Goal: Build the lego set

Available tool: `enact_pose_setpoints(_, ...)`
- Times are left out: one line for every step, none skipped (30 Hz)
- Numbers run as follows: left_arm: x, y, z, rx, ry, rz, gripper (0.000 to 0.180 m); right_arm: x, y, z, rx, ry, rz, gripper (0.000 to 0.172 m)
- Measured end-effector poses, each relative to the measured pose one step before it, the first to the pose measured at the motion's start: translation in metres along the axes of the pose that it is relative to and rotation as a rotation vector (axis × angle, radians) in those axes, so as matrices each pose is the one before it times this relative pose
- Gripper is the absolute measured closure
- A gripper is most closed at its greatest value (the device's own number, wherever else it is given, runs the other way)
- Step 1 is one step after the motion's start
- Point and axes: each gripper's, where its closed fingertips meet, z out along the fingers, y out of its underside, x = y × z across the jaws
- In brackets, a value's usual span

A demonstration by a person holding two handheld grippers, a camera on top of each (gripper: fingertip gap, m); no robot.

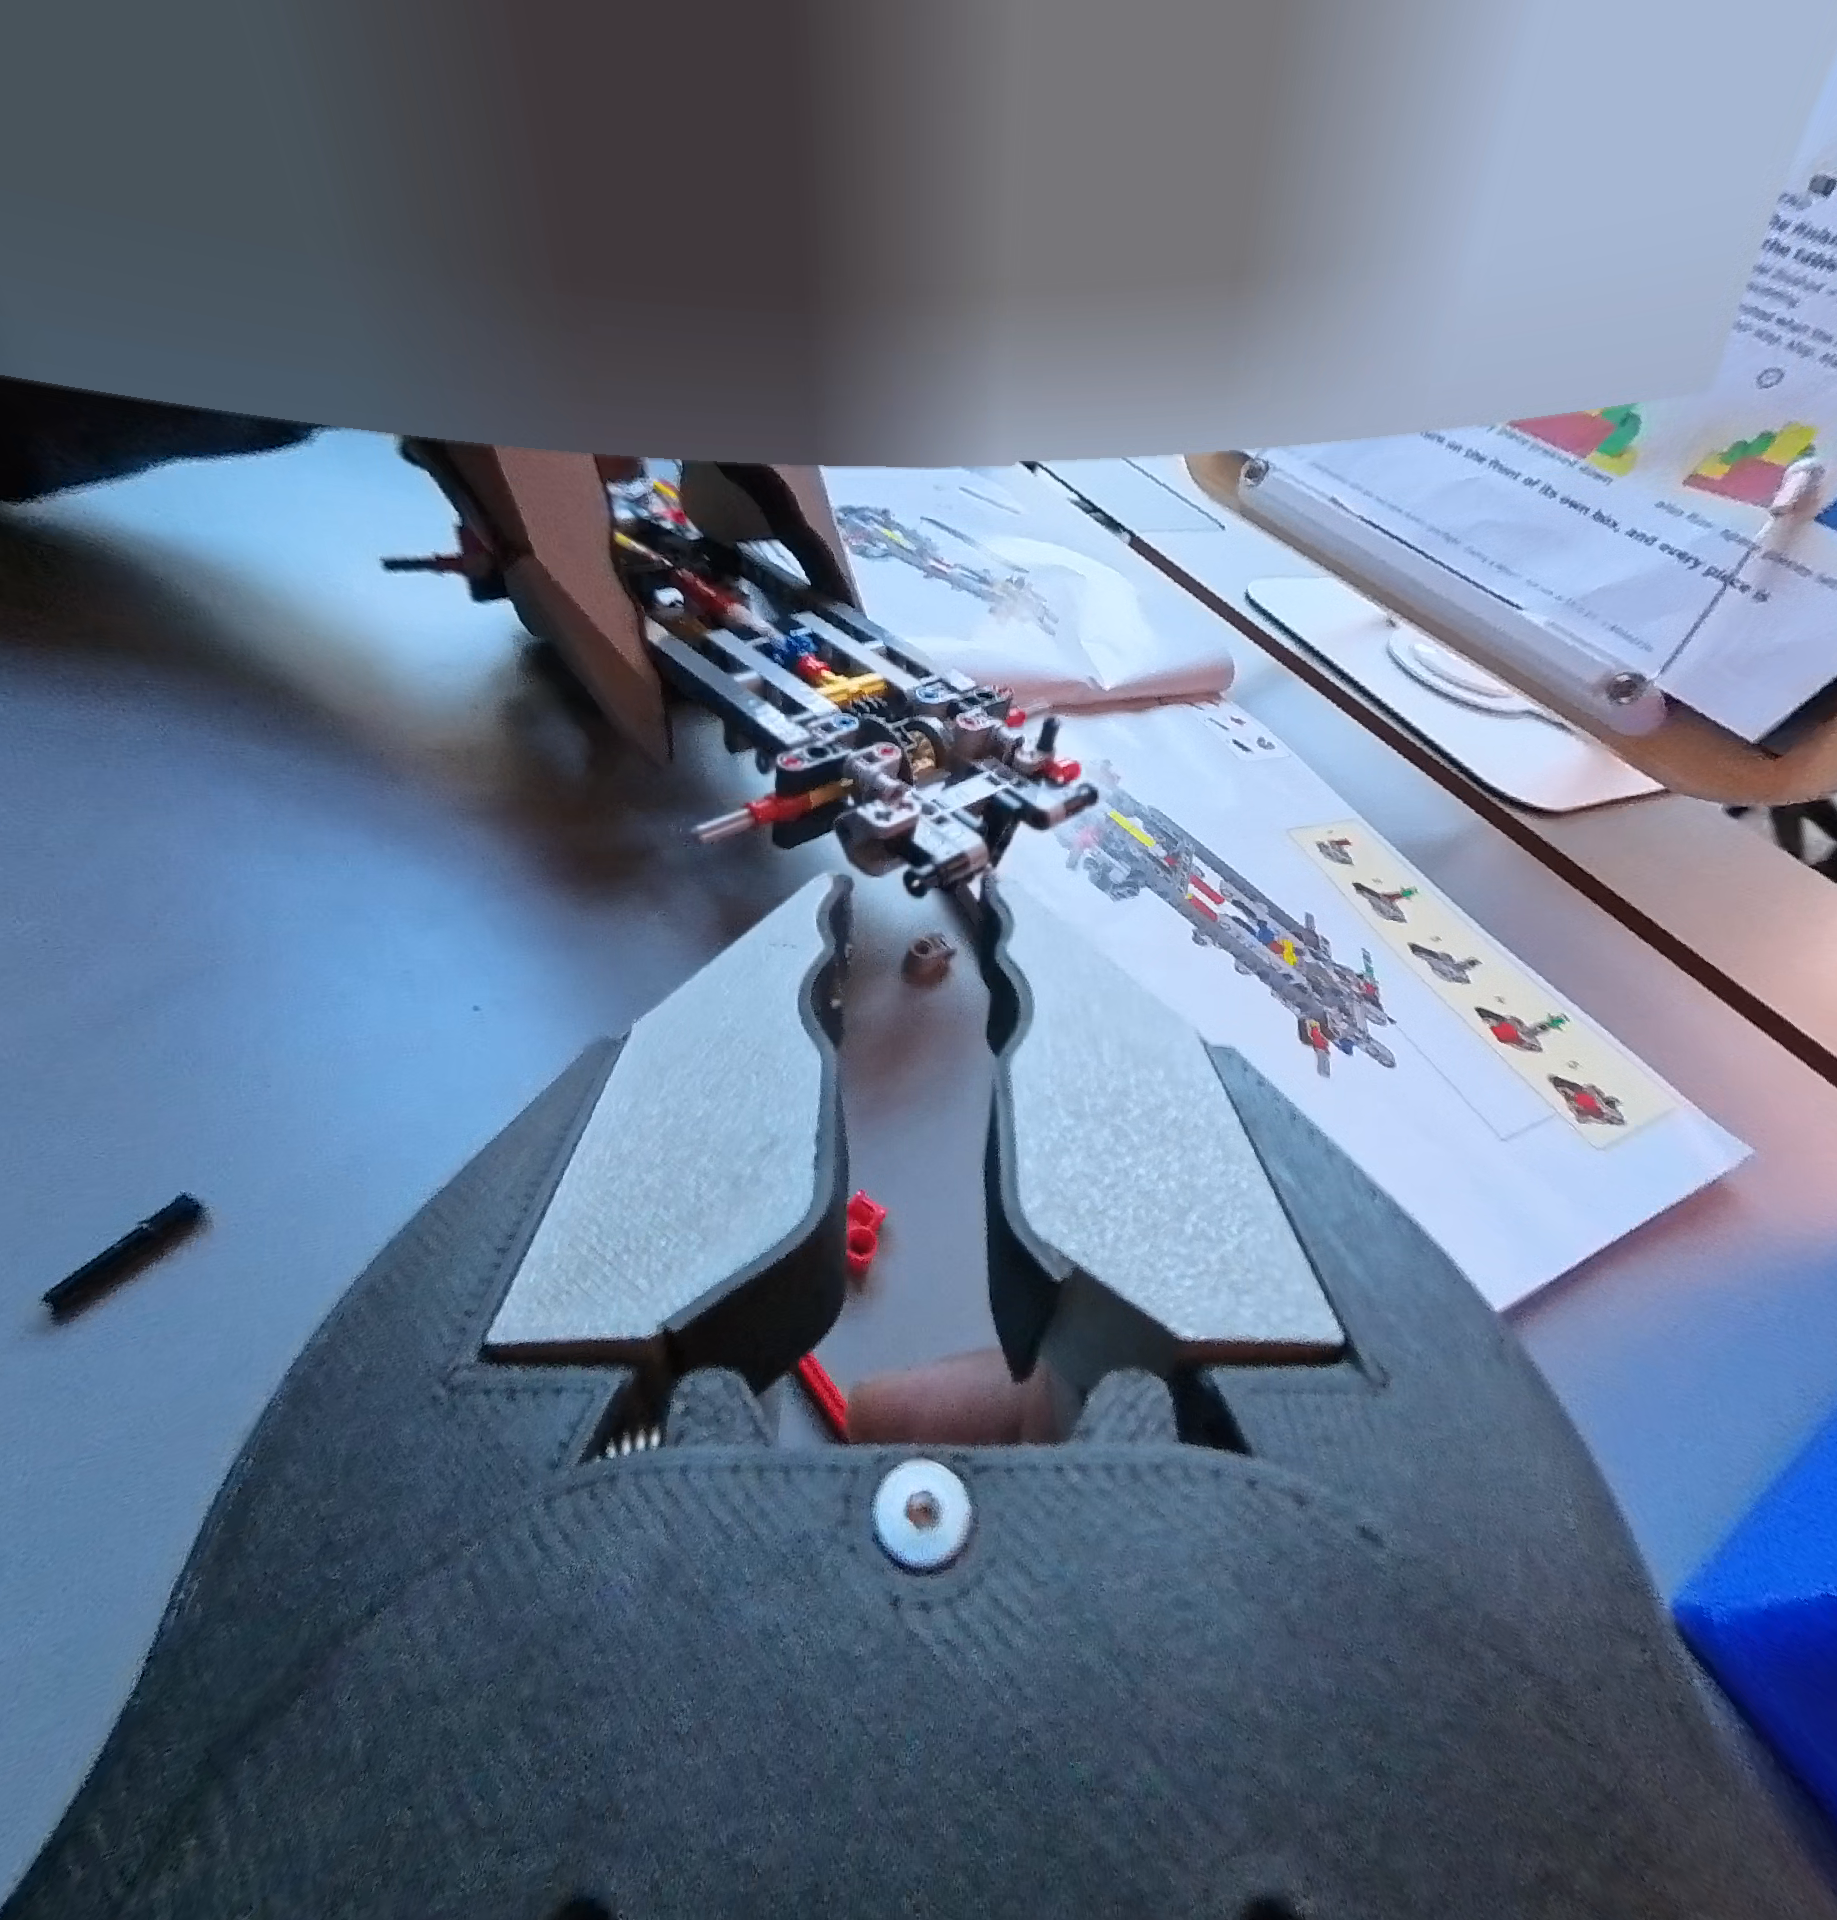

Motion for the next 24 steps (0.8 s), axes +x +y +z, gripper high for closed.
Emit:
enact_pose_setpoints(-0.0015, -0.00062, 0.00079, -0.0051, -0.0145, -0.0224, 0.094, 0.00267, 0.00388, 0.00247, -0.0238, 0.0253, -0.0067, 0.151)
enact_pose_setpoints(-0.0015, -0.00085, 0.00064, -0.0034, -0.015, -0.024, 0.094, 0.00386, 0.00325, 0.00249, -0.026, 0.0324, -0.0052, 0.15)
enact_pose_setpoints(-0.00115, -0.0005, 0.00062, -0.0036, -0.0141, -0.0176, 0.095, 0.0038, 0.00163, 0.00242, -0.0161, 0.033, -0.0067, 0.15)
enact_pose_setpoints(-0.00081, -0.00031, 0.00055, -0.0048, -0.0126, -0.013, 0.095, 0.00338, 0.00087, 0.00232, -0.0113, 0.0316, -0.0076, 0.15)
enact_pose_setpoints(-0.00046, -0.00037, 0.0005, -0.0045, -0.0118, -0.0116, 0.095, 0.00248, 0.00096, 0.0027, -0.0138, 0.0267, -0.0066, 0.151)
enact_pose_setpoints(-0.00038, -0.00031, 0.00032, -0.0033, -0.0099, -0.011, 0.095, 0.00088, 0.00128, 0.00327, -0.0173, 0.0176, -0.006, 0.151)
enact_pose_setpoints(-0.00024, -0.00044, 0.00021, -0.0019, -0.0085, -0.0085, 0.095, -0.00066, 0.00052, 0.00327, -0.0144, 0.011, -0.0078, 0.151)
enact_pose_setpoints(-0.00008, -0.00082, 0.00035, 0.0019, -0.0066, -0.0064, 0.095, -0.00221, -0.00035, 0.00298, -0.0086, 0.0046, -0.013, 0.15)
enact_pose_setpoints(-0.00008, -0.00093, 0.00041, 0.0036, -0.0057, -0.0072, 0.095, -0.0026, -0.00044, 0.00284, -0.0074, 0.0055, -0.0205, 0.15)
enact_pose_setpoints(0.0003, -0.00114, 0.00035, 0.0041, -0.004, -0.0037, 0.095, -0.00229, -0.00039, 0.0027, -0.007, 0.0086, -0.0277, 0.15)
enact_pose_setpoints(0.00065, -0.00073, 0.00038, 0.0024, -0.0028, 0.0003, 0.095, -0.0011, -0.00007, 0.00244, -0.0077, 0.0149, -0.028, 0.15)
enact_pose_setpoints(0.00079, -0.00038, 0.00023, 0.0004, -0.003, 0.0023, 0.095, -0.0004, -0.00016, 0.00215, -0.0067, 0.0177, -0.0217, 0.15)
enact_pose_setpoints(0.00133, -0.00036, 0.00009, -0.0001, -0.002, 0.0053, 0.095, 0.00009, -0.00081, 0.00172, -0.0038, 0.0166, -0.0145, 0.15)
enact_pose_setpoints(0.0017, -0.00043, -0.00002, 0.0005, 0.0, 0.004, 0.095, 0.00058, -0.00152, 0.00132, -0.0001, 0.016, -0.0105, 0.15)
enact_pose_setpoints(0.00225, -0.00077, -0.00007, 0.0019, 0.0032, 0.0019, 0.095, -0.00005, -0.00197, 0.00101, 0.0035, 0.0102, -0.0103, 0.15)
enact_pose_setpoints(0.00267, -0.00089, -0.00016, 0.0043, 0.0066, 0.0002, 0.095, -0.00109, -0.00225, 0.00072, 0.0056, 0.0057, -0.014, 0.15)
enact_pose_setpoints(0.00274, -0.00118, -0.00023, 0.0051, 0.0095, -0.0016, 0.095, -0.00147, -0.00133, 0.00067, 0.0017, 0.0053, -0.0208, 0.15)
enact_pose_setpoints(0.00228, -0.001, -0.00023, 0.0054, 0.0097, -0.0041, 0.095, -0.00165, -0.00017, 0.00065, -0.0045, 0.0078, -0.026, 0.153)
enact_pose_setpoints(0.00049, -0.00015, -0.00006, 0.0011, 0.0021, -0.0029, 0.095, -0.00062, 0.00031, 0.00023, -0.0047, 0.0127, -0.0289, 0.154)
enact_pose_setpoints(-0.00008, 0.00003, -0.00008, 0.0016, 0.0, 0.0005, 0.095, -0.00002, 0.00027, -0.00004, -0.0011, 0.0119, -0.0252, 0.155)
enact_pose_setpoints(0.00006, -0.00013, -0.00028, 0.0019, 0.0031, -0.0018, 0.095, -0.00015, 0.00065, 0.0001, -0.0025, 0.0076, -0.0174, 0.154)
enact_pose_setpoints(-0.00002, 0.00002, -0.00008, 0.0007, 0.0021, -0.0023, 0.095, -0.00028, 0.00112, 0.00054, -0.0064, 0.0043, -0.0105, 0.153)
enact_pose_setpoints(-0.00001, 0.00013, 0.00004, -0.0005, 0.0, 0.0004, 0.095, -0.00009, 0.0001, 0.00028, -0.0018, 0.0038, -0.0079, 0.153)
enact_pose_setpoints(0.00007, -0.00003, 0.0, 0.0001, 0.0001, 0.0007, 0.095, 0.00004, -0.00009, -0.00003, -0.0002, 0.0044, -0.0083, 0.153)
